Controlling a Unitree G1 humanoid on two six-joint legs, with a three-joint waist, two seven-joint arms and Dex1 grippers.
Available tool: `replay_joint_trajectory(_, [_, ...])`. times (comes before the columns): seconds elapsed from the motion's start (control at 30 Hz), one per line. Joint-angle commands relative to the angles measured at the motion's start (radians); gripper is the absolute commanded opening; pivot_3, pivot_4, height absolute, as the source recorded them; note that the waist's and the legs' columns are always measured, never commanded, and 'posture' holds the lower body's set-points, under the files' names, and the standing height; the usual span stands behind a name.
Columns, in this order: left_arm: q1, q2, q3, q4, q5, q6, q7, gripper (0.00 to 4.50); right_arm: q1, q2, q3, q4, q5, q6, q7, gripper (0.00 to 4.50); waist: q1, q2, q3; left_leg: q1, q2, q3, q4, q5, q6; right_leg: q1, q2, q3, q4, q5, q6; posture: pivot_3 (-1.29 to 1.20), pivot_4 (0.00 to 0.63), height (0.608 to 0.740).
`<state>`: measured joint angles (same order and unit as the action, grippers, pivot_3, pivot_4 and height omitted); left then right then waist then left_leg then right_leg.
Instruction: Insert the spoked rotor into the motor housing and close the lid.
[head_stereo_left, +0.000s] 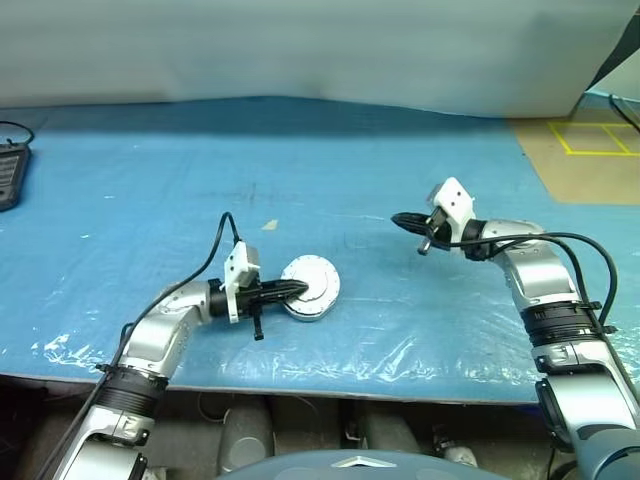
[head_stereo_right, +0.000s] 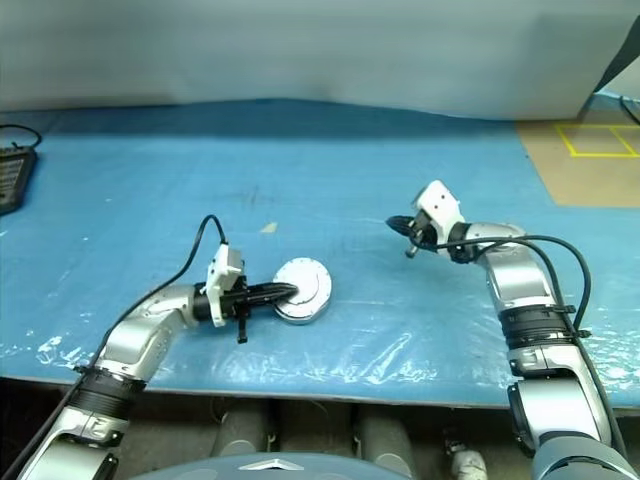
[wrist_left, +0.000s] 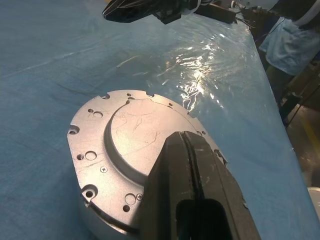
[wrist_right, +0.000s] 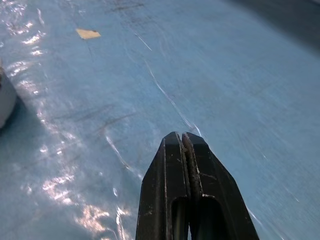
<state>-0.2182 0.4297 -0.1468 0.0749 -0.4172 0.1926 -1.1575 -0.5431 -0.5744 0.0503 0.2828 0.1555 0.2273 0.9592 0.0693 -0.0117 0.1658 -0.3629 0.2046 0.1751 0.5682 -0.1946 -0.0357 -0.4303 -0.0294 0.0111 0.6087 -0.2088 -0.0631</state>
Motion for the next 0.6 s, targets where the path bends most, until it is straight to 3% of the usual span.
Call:
replay_joint_trajectory(0.03, [0.024,0.0,-0.014,0.01,0.029,0.009,0.022,0.01,-0.002,0.034,-0.023,-0.07,0.061,-0.004,0.01,0.0,0.0,0.0,0.0,0.001,0.0,0.0,0.0,0.0,0.0,0.001,0.0,0.0,0.0,0.0,0.0,0.0,0.15,0.74])
replay_joint_trajectory(0.2, [0.004,-0.028,0.059,0.013,-0.007,-0.038,0.069,0.01,-0.009,0.104,-0.027,-0.065,0.098,-0.038,0.005,0.0,-0.001,0.0,0.0,0.005,-0.001,0.0,0.0,-0.001,0.001,0.005,-0.001,0.0,-0.001,0.0,0.0,0.0,0.15,0.74])
replay_joint_trajectory(0.3, [-0.004,-0.065,0.15,-0.03,-0.098,-0.029,0.107,0.01,0.011,0.149,-0.015,-0.103,0.135,-0.063,0.035,0.0,-0.002,0.0,0.0,0.004,0.0,0.0,-0.001,0.0,0.001,0.004,-0.001,-0.001,-0.001,0.0,0.0,0.0,0.15,0.74])
replay_joint_trajectory(0.6, [0.143,0.004,0.217,-0.139,-0.109,-0.081,0.07,0.01,0.057,0.165,0.093,-0.23,0.199,0.033,0.176,0.0,-0.003,0.0,0.001,0.002,0.001,0.0,-0.005,-0.001,0.001,0.003,-0.001,-0.005,-0.004,-0.001,-0.001,0.0,0.15,0.74])
